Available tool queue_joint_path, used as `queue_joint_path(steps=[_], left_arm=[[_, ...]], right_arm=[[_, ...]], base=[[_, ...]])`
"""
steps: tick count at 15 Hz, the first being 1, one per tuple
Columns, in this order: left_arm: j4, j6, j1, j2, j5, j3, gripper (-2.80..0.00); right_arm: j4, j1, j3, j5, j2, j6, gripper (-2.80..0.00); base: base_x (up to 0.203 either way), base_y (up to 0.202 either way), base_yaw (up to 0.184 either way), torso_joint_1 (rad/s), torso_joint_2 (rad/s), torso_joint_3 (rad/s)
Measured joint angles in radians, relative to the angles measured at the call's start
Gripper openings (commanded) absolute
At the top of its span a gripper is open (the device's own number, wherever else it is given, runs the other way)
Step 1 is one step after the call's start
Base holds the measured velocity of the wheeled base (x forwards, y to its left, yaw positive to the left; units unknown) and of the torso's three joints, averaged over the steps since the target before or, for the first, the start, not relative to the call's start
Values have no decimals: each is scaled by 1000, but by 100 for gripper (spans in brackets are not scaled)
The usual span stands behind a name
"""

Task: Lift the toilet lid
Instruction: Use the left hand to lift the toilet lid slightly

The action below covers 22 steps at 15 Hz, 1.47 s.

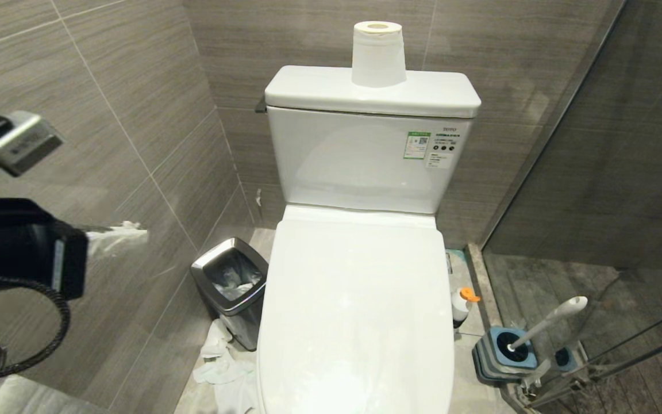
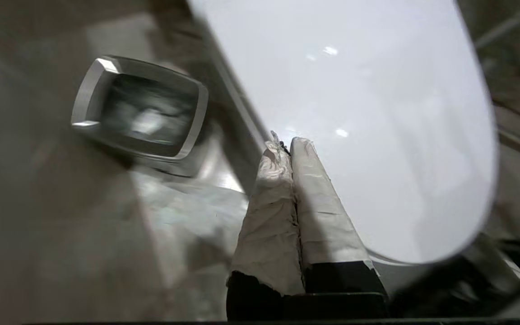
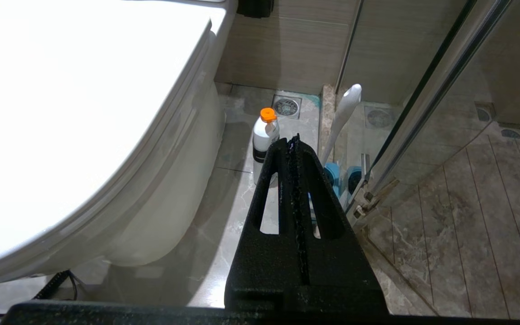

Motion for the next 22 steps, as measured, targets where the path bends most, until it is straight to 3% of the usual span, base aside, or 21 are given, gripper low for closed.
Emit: queue_joint_path(steps=[4,5,7,9,10,13,14,17,22], left_arm=[[32,-148,12,248,-302,-110,-280],[27,-208,19,299,-366,-138,-280],[-25,-386,30,388,-484,-174,-280],[-156,-493,50,466,-574,-168,-280],[-231,-501,70,500,-640,-147,-280],[-431,-504,146,586,-919,-58,-280],[-477,-506,167,605,-977,-24,-280],[-540,-508,220,649,-1011,40,-280],[-541,-470,258,721,-1020,28,-280]], right_arm=[[0,0,0,0,0,0,-280],[0,0,0,0,0,0,-280],[0,0,0,0,0,0,-280],[0,0,0,0,0,0,-280],[0,1,0,0,0,0,-280],[0,0,0,0,0,0,-280],[0,0,0,0,0,0,-280],[0,0,0,0,0,0,-280],[0,0,0,0,0,0,-280]], base=[[0,0,0,0,0,0],[0,0,0,0,0,0],[0,0,0,0,0,0],[0,0,0,0,0,0],[0,0,0,0,0,0],[0,0,0,0,0,0],[0,0,0,0,0,0],[0,0,0,0,0,0],[0,0,0,0,0,0]])
